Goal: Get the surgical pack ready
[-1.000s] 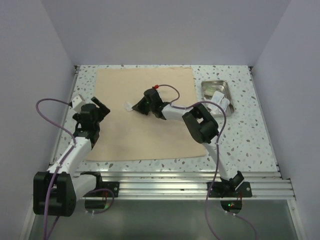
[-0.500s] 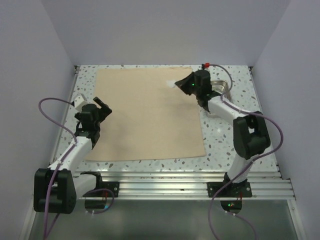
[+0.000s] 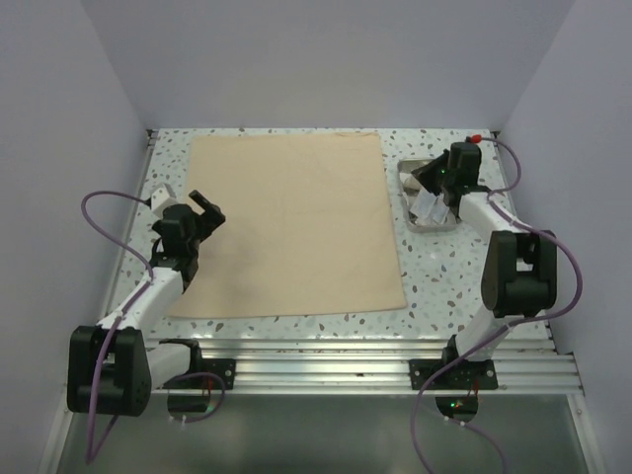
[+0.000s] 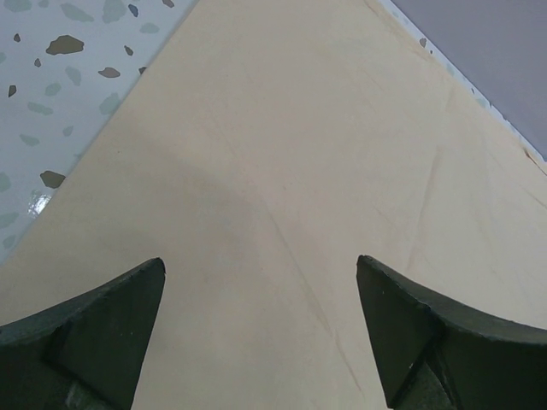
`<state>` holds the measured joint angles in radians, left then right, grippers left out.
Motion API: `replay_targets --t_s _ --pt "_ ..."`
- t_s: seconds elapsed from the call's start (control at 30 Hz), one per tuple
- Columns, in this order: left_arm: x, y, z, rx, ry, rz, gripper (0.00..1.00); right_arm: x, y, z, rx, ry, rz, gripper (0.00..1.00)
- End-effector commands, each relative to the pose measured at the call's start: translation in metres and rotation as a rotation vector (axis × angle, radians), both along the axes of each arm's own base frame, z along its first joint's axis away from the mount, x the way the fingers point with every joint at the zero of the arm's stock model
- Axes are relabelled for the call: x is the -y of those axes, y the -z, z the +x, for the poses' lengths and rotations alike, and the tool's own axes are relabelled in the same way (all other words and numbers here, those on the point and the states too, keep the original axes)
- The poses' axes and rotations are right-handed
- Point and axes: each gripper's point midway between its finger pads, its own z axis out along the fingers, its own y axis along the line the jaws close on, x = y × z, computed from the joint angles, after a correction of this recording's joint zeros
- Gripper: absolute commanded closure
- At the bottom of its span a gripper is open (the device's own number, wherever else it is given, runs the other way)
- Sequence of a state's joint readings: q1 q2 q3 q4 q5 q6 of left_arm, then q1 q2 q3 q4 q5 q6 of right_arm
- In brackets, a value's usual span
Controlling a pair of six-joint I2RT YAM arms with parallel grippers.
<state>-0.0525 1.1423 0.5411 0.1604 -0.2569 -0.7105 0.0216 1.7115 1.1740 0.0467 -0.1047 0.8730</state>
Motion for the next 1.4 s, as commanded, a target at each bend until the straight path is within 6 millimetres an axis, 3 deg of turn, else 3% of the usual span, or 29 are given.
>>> replay_targets --t_s 0.0,0.07,0.1,0.2,0.23,0.27,0.33,0.5,0.7,0.77,0.83,0.9,1.07,1.17,1.2,1.23,1.27,1.3,1.37 --pt "0.0 -0.022 0.007 0.07 0.016 0.008 0.02 0.005 0.029 -0.012 -0.064 -0.01 0.002 1.0" --pt "0.001 -0.022 0.007 0.067 0.021 0.015 0.02 0.021 0.034 -0.014 -0.05 0.031 0.002 1.0" --pt "0.0 -0.021 0.006 0.064 0.016 0.017 0.01 0.025 0.043 -0.02 -0.071 0.045 -0.006 1.0" --pt "-0.006 -0.013 0.0 0.041 -0.018 0.02 0.01 0.035 0.048 -0.03 -0.091 0.078 -0.059 0.99" --pt "-0.008 -0.01 -0.001 0.036 -0.035 0.015 0.01 0.04 0.05 -0.033 -0.105 0.097 -0.081 0.88" --pt "-0.009 -0.009 -0.003 0.032 -0.044 0.015 0.01 0.043 0.049 -0.039 -0.119 0.107 -0.093 0.54" --pt "-0.013 -0.006 -0.007 0.025 -0.064 0.018 0.01 0.048 0.055 -0.05 -0.144 0.131 -0.109 0.42" --pt "-0.014 -0.008 -0.011 0.037 -0.067 0.018 0.01 0.066 0.062 -0.086 -0.198 0.292 -0.096 0.4" --pt "-0.013 -0.013 -0.011 0.05 -0.062 0.022 0.01 0.08 0.062 -0.104 -0.206 0.41 -0.084 0.4" --pt "-0.014 -0.014 -0.011 0.052 -0.065 0.023 0.01 0.086 0.07 -0.114 -0.259 0.471 -0.078 0.4" --pt "-0.014 -0.012 -0.011 0.051 -0.064 0.022 0.01 0.094 0.083 -0.125 -0.337 0.58 -0.056 0.44" --pt "-0.013 -0.01 -0.011 0.047 -0.062 0.018 0.01 0.096 0.088 -0.123 -0.359 0.612 -0.042 0.46" --pt "-0.017 -0.009 -0.013 0.041 -0.085 0.031 0.0 0.09 0.101 -0.105 -0.383 0.59 -0.019 0.48" --pt "-0.022 -0.009 -0.014 0.039 -0.101 0.047 0.0 0.086 0.11 -0.097 -0.408 0.57 -0.012 0.55" --pt "-0.022 -0.01 -0.014 0.039 -0.103 0.05 0.0 0.086 0.113 -0.096 -0.416 0.568 -0.01 0.6" --pt "-0.023 -0.009 -0.014 0.035 -0.106 0.055 0.0 0.085 0.114 -0.096 -0.423 0.566 -0.01 0.8" --pt "-0.024 -0.007 -0.014 0.028 -0.11 0.057 0.0 0.085 0.113 -0.095 -0.423 0.565 -0.009 0.89" --pt "-0.024 -0.006 -0.014 0.024 -0.111 0.06 0.0 0.086 0.113 -0.096 -0.423 0.567 -0.011 0.96" --pt "-0.024 -0.004 -0.014 0.018 -0.111 0.059 0.0 0.087 0.11 -0.097 -0.402 0.572 -0.013 1.0"
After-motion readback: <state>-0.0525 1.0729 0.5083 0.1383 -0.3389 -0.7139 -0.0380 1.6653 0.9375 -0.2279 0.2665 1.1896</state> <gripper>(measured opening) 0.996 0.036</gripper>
